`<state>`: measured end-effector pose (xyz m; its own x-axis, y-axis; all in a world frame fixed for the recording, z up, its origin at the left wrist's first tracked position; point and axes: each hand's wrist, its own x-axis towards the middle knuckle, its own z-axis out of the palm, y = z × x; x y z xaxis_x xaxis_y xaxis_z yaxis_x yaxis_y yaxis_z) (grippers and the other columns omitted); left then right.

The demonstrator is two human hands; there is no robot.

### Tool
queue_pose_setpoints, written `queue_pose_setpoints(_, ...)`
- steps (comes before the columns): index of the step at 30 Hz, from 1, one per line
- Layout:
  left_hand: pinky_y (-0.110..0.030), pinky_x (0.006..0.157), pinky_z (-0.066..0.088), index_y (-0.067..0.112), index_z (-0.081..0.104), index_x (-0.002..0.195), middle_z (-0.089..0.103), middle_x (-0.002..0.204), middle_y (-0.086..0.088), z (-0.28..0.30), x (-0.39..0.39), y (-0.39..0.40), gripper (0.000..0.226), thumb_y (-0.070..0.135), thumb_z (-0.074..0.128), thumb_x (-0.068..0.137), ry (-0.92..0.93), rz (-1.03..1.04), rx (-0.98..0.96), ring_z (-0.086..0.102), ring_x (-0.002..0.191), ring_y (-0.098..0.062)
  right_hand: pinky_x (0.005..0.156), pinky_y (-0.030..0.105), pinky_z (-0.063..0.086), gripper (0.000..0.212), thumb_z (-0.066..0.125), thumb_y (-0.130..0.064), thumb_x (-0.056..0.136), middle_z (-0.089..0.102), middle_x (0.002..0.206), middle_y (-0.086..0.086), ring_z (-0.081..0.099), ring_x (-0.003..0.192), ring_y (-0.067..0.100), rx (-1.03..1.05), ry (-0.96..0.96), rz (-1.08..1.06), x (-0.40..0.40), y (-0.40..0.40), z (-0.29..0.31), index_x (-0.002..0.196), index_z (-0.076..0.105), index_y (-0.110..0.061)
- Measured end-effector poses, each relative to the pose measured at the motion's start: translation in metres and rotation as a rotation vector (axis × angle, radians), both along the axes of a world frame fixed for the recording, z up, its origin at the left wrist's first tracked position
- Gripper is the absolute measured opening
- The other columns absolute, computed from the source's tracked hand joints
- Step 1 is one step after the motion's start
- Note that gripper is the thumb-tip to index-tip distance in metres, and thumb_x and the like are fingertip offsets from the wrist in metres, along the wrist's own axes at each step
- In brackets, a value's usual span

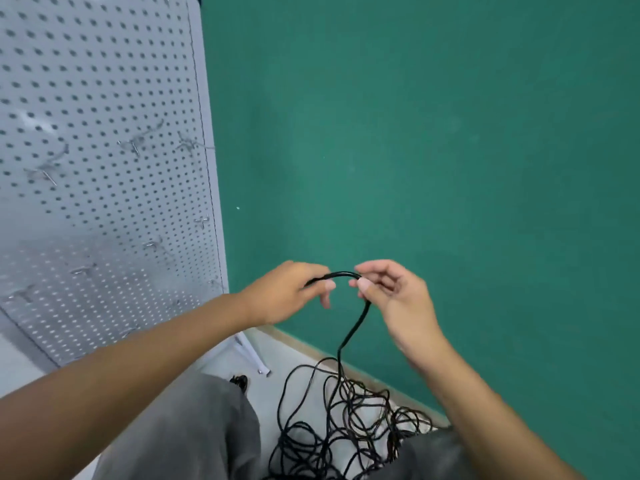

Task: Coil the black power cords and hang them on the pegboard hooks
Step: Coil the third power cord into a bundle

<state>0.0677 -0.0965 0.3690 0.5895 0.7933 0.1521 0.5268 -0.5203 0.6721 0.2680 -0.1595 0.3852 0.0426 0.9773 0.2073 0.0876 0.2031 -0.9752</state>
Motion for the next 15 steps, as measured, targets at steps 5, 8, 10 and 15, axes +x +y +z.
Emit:
queue_pose_setpoints(5,-0.037,0.062,0.056,0.009,0.053,0.078,0.066,0.063,-0.003,0.069,0.014,-0.041,0.032,0.014,0.047,0.109,-0.224,-0.026,-0.037,0.07,0.057,-0.024,0.08,0.019,0.053,0.023,0.062,0.003,0.096,0.07,0.084,0.008,0.065,0.074,0.012,-0.015,0.088,0.029,0.013,-0.033,0.033,0.116,0.062,-0.007)
queue_pose_setpoints(8,-0.036,0.054,0.053,0.006,0.052,0.079,0.062,0.06,-0.006,0.1,0.019,-0.059,0.032,0.015,0.045,0.109,-0.317,0.009,-0.09,0.066,0.05,-0.028,0.082,0.021,0.053,0.016,0.061,0.0,0.098,0.066,0.085,0.011,0.067,0.079,0.011,-0.087,0.001,0.074,0.008,-0.05,0.02,0.113,0.064,-0.005)
queue_pose_setpoints(10,-0.03,0.051,0.051,0.005,0.053,0.081,0.061,0.058,-0.007,0.121,0.02,-0.07,0.031,0.015,0.045,0.109,-0.374,0.025,-0.102,0.062,0.047,-0.027,0.082,0.02,0.053,0.008,0.059,-0.003,0.1,0.071,0.088,0.006,0.07,0.08,0.008,-0.122,-0.061,0.089,0.003,-0.06,0.005,0.103,0.067,-0.001)
queue_pose_setpoints(15,-0.028,0.06,0.054,0.001,0.062,0.086,0.064,0.057,-0.011,0.17,0.011,-0.095,0.03,0.015,0.047,0.109,-0.452,0.002,-0.098,0.063,0.052,-0.023,0.073,0.02,0.055,0.015,0.055,0.0,0.102,0.07,0.076,0.009,0.068,0.068,0.01,-0.09,-0.013,-0.013,-0.003,-0.078,0.017,0.097,0.063,0.012)
